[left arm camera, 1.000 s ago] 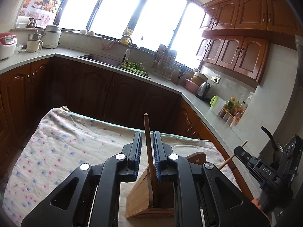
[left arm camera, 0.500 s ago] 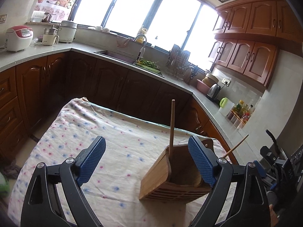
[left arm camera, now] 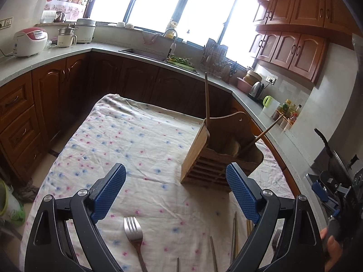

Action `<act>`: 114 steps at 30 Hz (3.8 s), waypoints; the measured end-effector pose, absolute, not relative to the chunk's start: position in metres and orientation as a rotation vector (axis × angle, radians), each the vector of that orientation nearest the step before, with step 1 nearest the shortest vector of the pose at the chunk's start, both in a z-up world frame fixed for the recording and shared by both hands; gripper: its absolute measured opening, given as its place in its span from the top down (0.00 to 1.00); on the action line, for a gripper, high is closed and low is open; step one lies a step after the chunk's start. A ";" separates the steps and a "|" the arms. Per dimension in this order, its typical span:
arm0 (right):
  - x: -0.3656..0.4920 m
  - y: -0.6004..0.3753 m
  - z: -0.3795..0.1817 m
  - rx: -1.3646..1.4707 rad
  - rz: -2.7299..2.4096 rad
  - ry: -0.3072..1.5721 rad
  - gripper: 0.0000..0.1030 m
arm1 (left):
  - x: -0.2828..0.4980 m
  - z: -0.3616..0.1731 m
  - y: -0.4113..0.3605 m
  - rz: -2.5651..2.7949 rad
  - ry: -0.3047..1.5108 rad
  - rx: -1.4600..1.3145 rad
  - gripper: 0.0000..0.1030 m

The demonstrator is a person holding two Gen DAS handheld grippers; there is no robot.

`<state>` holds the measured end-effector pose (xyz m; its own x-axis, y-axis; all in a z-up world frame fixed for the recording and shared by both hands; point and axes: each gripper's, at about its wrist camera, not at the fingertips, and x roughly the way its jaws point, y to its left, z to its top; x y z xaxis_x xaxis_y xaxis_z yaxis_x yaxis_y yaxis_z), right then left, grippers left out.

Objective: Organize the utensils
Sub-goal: 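Move both open tools back over the remaining utensils, then grasp a wooden chopstick with the right tool while the left tool grasps a thin metal chopstick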

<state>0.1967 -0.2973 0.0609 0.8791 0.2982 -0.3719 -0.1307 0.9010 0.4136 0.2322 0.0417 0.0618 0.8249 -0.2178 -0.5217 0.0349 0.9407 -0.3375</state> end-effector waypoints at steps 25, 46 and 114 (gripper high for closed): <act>0.075 -0.278 0.004 0.221 0.173 0.535 0.08 | 0.117 -0.001 0.024 -0.171 0.770 -0.258 0.11; 0.078 -0.269 -0.016 0.186 0.169 0.604 0.09 | 0.122 -0.028 0.008 -0.222 0.879 -0.169 0.11; 0.213 -0.254 -0.059 0.171 0.181 0.876 0.94 | 0.185 -0.037 -0.033 -0.372 1.037 0.010 0.97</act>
<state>0.2133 -0.2539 -0.0590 0.6267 0.2265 -0.7456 -0.0868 0.9712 0.2221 0.1848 -0.0326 -0.0367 0.4521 -0.2962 -0.8414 0.3058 0.9376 -0.1658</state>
